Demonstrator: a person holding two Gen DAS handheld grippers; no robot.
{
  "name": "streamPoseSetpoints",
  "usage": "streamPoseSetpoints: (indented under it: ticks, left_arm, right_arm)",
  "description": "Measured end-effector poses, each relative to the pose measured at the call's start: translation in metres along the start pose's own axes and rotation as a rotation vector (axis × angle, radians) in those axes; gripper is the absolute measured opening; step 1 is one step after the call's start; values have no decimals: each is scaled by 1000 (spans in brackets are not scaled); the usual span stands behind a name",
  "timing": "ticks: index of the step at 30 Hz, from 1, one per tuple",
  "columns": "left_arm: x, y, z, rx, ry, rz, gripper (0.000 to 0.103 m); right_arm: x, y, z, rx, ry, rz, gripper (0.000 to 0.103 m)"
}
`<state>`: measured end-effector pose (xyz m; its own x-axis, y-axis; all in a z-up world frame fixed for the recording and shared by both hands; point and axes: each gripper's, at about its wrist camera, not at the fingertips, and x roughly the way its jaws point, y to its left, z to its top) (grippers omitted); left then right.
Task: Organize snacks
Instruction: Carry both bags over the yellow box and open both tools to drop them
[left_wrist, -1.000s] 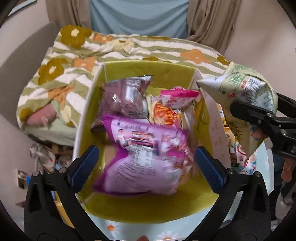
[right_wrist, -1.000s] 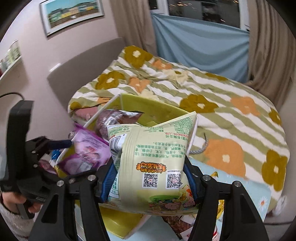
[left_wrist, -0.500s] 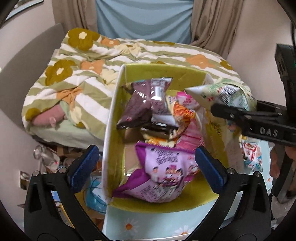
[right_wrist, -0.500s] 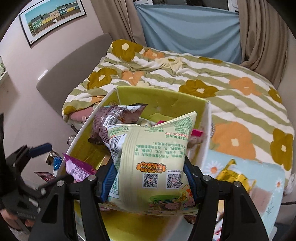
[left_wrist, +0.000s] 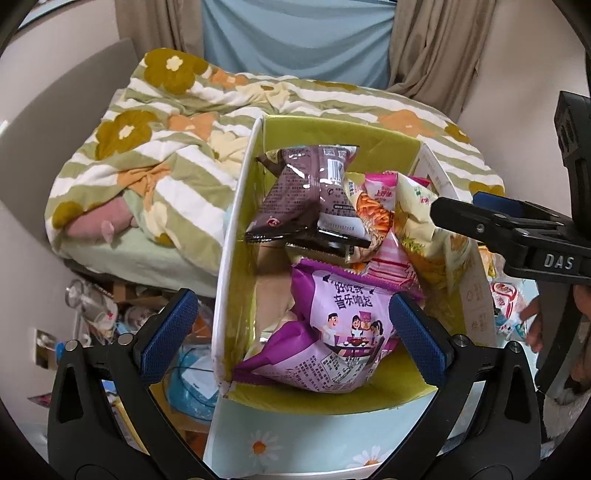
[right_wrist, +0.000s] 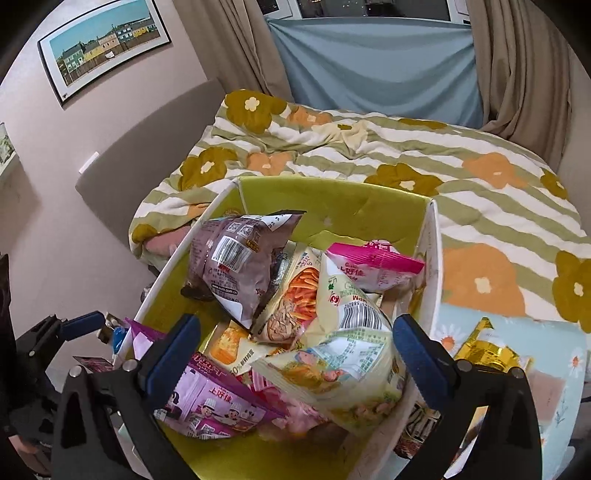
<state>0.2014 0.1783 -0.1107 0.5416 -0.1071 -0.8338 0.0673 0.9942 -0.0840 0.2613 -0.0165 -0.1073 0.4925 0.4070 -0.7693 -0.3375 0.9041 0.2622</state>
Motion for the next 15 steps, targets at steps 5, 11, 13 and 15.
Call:
streamPoseSetpoints:
  ticks: [5,11,13,15]
  left_arm:
    - [-11,-8,7,10,-27,28,103]
    - [-34,-30,16,14,-71,53,103]
    - [-41,-43,18,22,-82,65,103]
    - [-46,-54,19,24,-90,69,103]
  right_arm:
    - [-18,1,4,-14,-29,-7,103]
    - [-52,-6,10,-27,-64,2,103]
    - [-65,-11,10,-26,-77,3,103]
    - [-79,-19,8,-25,-90,5,103]
